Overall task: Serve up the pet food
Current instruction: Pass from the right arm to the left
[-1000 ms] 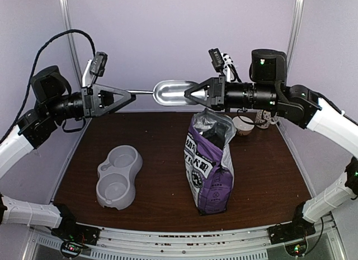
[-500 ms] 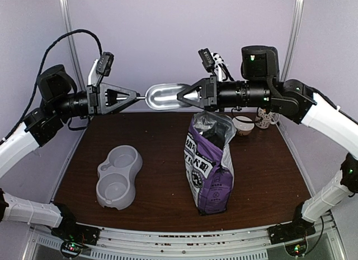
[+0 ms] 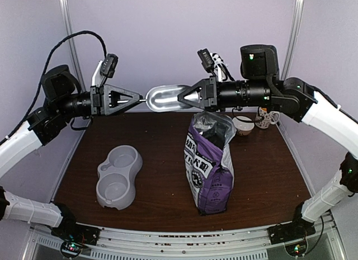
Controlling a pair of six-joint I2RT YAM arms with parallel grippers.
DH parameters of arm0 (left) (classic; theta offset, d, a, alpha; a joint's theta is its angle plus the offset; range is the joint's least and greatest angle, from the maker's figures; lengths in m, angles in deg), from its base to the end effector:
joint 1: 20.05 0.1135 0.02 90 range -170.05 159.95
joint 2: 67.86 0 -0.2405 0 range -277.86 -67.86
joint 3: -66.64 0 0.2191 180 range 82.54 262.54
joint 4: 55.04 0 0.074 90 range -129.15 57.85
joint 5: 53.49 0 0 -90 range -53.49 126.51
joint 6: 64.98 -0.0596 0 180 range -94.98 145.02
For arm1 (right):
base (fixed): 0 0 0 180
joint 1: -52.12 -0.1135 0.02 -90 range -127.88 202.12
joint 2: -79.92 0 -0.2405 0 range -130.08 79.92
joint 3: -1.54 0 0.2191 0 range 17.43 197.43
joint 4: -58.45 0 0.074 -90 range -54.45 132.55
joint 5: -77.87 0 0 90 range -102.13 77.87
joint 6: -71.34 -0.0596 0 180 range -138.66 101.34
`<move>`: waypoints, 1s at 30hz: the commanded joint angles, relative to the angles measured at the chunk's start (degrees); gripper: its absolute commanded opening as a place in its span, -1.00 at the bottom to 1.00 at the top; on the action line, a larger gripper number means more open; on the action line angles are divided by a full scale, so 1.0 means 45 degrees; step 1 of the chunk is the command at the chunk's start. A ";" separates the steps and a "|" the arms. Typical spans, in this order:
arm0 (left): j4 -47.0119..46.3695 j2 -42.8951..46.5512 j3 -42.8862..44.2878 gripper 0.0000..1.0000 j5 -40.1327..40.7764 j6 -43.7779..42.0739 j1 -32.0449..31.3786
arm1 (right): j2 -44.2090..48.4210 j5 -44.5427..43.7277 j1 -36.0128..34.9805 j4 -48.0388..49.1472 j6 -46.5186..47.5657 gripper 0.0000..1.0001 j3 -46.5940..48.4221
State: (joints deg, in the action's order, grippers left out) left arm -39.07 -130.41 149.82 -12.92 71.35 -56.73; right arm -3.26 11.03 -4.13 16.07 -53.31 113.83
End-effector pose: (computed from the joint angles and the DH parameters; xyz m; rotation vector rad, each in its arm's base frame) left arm 0.1547 -0.1717 0.4133 0.6715 1.6868 -1.7276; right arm 0.1517 0.2693 0.4293 -0.7019 1.9271 1.4330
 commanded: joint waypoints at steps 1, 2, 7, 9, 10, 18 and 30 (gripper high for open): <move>-0.0416 -0.0092 0.0063 -0.19 -0.0334 -0.0011 -0.0027 | -0.0013 -0.0262 -0.0061 0.0121 0.0162 -1.00 0.0432; -0.0426 -0.0121 0.0066 -0.19 -0.0350 -0.0020 -0.0045 | -0.0027 -0.0263 -0.0059 0.0113 0.0162 -1.00 0.0423; -0.0399 -0.0154 0.0101 -0.26 -0.0318 -0.0008 -0.0075 | -0.0086 -0.0308 -0.0063 0.0103 0.0161 -1.00 0.0433; -0.0335 -0.0192 0.0108 -0.29 -0.0297 -0.0030 -0.0070 | -0.0090 -0.0367 -0.0074 0.0118 0.0162 -1.00 0.0452; -0.0298 -0.0221 0.0106 -0.30 -0.0287 -0.0056 -0.0070 | -0.0090 -0.0406 -0.0075 0.0132 0.0157 -1.00 0.0431; -0.0158 -0.0320 0.0087 -0.34 -0.0252 -0.0109 -0.0092 | -0.0166 -0.0461 -0.0062 0.0113 0.0169 -1.00 0.0472; -0.0083 -0.0383 0.0008 -0.50 -0.0160 -0.0149 -0.0109 | -0.0283 -0.0575 -0.0061 0.0093 0.0208 -1.00 0.0530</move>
State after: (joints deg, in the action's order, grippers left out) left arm -37.83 -131.94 149.82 -13.35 71.41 -56.91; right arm -4.13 9.57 -4.13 15.35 -52.92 113.94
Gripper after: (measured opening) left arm 0.256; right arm 0.070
